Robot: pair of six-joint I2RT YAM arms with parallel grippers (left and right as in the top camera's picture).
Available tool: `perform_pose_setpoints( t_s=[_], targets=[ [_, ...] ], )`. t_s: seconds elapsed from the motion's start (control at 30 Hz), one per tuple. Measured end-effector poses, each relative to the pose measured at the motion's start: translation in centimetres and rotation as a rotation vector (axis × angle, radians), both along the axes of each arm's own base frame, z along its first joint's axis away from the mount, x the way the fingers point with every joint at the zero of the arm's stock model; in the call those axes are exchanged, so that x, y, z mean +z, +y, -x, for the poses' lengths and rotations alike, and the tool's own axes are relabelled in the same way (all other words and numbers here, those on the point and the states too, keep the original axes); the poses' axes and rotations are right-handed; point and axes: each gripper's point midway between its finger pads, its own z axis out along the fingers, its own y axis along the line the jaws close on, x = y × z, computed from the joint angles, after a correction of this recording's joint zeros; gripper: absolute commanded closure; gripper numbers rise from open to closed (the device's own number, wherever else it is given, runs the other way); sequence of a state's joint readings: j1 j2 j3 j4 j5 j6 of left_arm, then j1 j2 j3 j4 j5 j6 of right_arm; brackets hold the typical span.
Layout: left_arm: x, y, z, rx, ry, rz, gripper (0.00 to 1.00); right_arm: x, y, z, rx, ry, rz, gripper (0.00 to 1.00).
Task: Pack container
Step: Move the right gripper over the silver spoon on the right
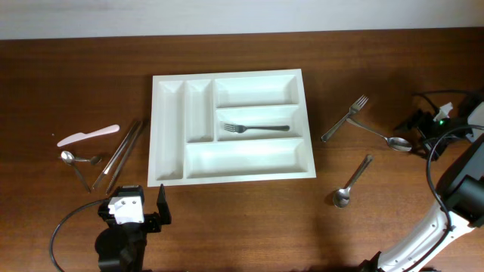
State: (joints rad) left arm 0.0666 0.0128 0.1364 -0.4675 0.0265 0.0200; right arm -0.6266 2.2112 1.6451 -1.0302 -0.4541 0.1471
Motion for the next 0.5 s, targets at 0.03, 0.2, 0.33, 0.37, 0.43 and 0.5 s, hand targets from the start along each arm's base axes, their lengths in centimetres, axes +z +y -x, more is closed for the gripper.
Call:
perform_pose_setpoints(
  t_s=[0.03, 0.2, 0.33, 0.37, 0.43, 0.5],
  targets=[
    [0.0, 0.0, 0.0, 0.000, 0.000, 0.000, 0.01, 0.0, 0.2, -0.3, 0.006, -0.011, 0.000, 0.20],
    [0.0, 0.0, 0.0, 0.000, 0.000, 0.000, 0.01, -0.1, 1.8, -1.6, 0.059, -0.049, 0.002, 0.36],
    [0.0, 0.0, 0.0, 0.000, 0.000, 0.000, 0.01, -0.3, 3.2, -2.1, 0.096, -0.055, 0.001, 0.50],
    [0.0, 0.0, 0.0, 0.000, 0.000, 0.000, 0.01, -0.3, 3.4, -2.2, 0.102, -0.054, 0.000, 0.55],
    [0.0, 0.0, 0.0, 0.000, 0.000, 0.000, 0.01, -0.3, 3.8, -2.3, 0.109, -0.054, 0.000, 0.63],
    [0.0, 0.0, 0.0, 0.000, 0.000, 0.000, 0.01, -0.3, 3.9, -2.3, 0.111, -0.054, -0.001, 0.68]
  ],
)
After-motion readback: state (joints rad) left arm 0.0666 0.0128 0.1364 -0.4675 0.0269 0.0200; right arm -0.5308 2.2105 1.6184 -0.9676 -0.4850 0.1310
